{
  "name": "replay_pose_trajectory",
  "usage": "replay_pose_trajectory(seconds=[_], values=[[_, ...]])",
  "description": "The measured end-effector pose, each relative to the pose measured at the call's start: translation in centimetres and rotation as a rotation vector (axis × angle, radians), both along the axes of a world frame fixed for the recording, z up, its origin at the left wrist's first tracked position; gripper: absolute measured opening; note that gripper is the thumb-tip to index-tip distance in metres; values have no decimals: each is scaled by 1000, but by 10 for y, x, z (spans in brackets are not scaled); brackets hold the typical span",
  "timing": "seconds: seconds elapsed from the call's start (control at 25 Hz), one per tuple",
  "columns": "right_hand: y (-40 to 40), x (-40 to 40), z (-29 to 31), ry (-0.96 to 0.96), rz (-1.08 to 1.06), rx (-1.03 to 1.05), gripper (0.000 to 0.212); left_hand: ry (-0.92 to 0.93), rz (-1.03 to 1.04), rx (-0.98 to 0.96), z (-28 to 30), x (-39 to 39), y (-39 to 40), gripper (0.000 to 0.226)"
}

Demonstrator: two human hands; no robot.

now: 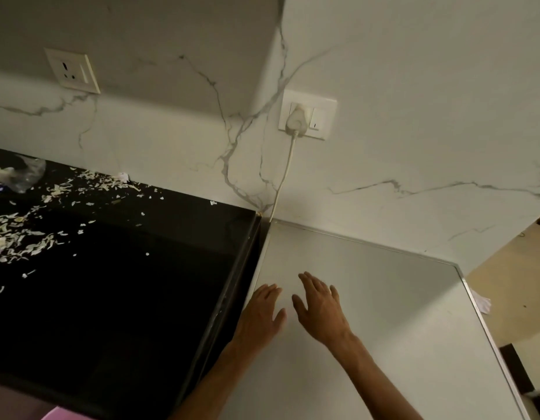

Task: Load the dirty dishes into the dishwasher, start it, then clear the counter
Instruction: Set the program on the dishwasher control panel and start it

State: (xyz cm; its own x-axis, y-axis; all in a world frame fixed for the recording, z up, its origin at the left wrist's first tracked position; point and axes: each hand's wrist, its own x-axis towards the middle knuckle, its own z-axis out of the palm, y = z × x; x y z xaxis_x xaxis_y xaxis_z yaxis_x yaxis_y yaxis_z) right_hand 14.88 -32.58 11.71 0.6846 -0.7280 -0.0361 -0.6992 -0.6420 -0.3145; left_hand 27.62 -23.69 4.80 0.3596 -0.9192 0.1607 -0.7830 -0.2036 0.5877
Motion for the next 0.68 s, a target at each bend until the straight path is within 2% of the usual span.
replay_pose_trajectory(seconds=[0.4, 0.56, 0.68], values=[[-130, 107, 151, -105, 23, -342, 67, -69, -68, 72, -29, 17, -22, 58], [-151, 130, 178, -29, -5, -402, 70, -83, 6, -39, -46, 14, -14, 49], [-161, 136, 182, 24, -20, -391, 67, -147, 20, -54, -45, 5, -8, 49]])
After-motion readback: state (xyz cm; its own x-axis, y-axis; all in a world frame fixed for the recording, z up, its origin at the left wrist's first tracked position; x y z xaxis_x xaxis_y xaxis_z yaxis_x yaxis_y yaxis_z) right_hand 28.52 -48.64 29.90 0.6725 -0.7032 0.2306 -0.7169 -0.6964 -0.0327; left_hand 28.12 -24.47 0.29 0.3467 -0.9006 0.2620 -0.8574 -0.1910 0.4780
